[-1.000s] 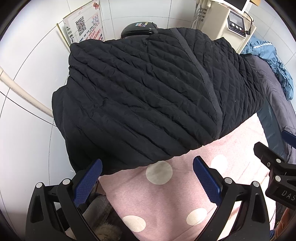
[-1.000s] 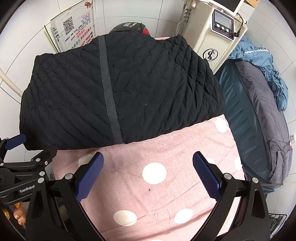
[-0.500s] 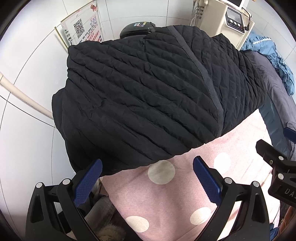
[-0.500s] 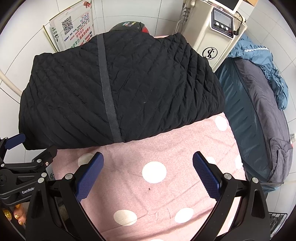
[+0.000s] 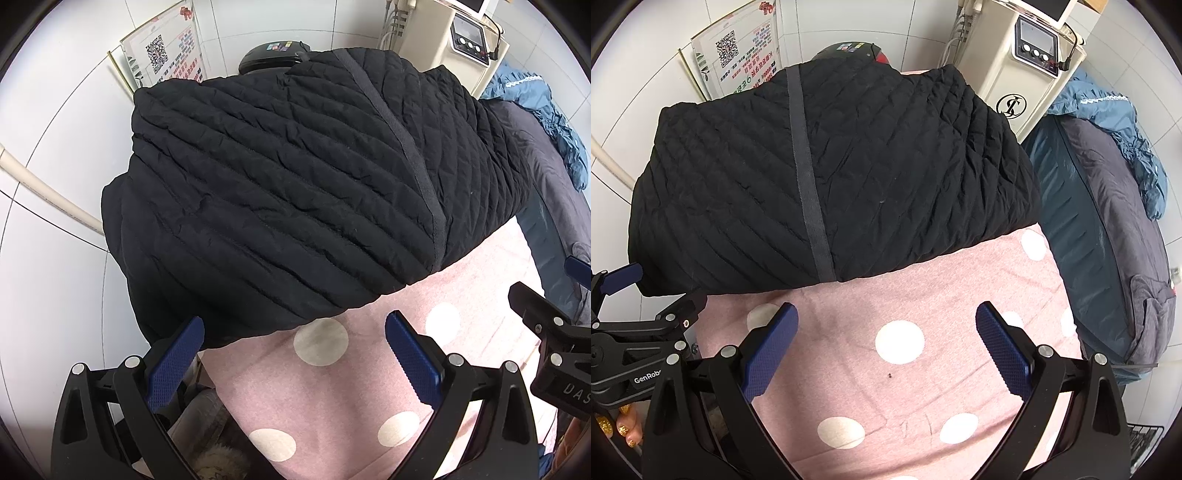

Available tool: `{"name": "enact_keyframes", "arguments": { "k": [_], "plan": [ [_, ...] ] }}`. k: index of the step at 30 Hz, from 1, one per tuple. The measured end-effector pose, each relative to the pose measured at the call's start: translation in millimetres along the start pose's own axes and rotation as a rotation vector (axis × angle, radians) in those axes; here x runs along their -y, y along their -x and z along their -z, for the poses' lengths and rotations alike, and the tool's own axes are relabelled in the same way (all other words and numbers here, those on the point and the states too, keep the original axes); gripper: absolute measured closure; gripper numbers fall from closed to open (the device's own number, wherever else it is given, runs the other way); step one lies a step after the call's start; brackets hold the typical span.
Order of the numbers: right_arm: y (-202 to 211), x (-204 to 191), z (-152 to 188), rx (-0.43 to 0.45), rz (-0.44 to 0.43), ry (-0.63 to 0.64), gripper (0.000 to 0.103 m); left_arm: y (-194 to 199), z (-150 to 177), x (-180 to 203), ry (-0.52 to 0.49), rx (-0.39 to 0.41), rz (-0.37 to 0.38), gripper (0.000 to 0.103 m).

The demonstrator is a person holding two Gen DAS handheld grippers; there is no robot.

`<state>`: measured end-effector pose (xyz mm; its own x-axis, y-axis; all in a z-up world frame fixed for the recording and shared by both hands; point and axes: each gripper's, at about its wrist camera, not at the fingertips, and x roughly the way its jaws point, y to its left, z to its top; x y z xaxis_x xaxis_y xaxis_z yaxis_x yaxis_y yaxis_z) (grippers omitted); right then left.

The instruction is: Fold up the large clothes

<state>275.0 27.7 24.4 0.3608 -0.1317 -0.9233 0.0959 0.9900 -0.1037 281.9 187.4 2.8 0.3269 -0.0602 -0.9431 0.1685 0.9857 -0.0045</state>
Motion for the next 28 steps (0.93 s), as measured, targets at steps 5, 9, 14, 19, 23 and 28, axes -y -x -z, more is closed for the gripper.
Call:
{"name": "enact_keyframes", "arguments": {
  "k": [5, 9, 14, 19, 23, 28],
  "plan": [
    [0.9, 1.5, 0.2, 0.002, 0.004, -0.008, 0.008, -0.5, 0.1, 0.8, -0.003, 0.001, -0.010, 0.006],
    [2.5, 2.5, 0.5, 0.006, 0.007, -0.011, 0.008, -1.8, 0.3, 0.0, 0.001, -0.002, -0.015, 0.006],
    [2.3, 3.5, 1.0, 0.004, 0.009, -0.017, 0.008, 1.5, 2.9, 0.7, -0.013, 0.034, -0.056, 0.006],
    [3.3, 2.9, 0.6, 0.007, 0.010, -0.014, 0.008, 0.9, 2.2, 1.8, -0.023, 0.026, -0.064, 0.006],
    [3.1, 3.0, 1.0, 0.005, 0.012, -0.017, 0.008, -0.6, 1.9, 0.2, -0.013, 0.009, -0.061, 0.006],
    [3.6, 3.5, 0.7, 0.005, 0.014, -0.019, 0.008, -1.9, 2.6, -2.1, -0.001, -0.004, -0.049, 0.006]
  ]
}}
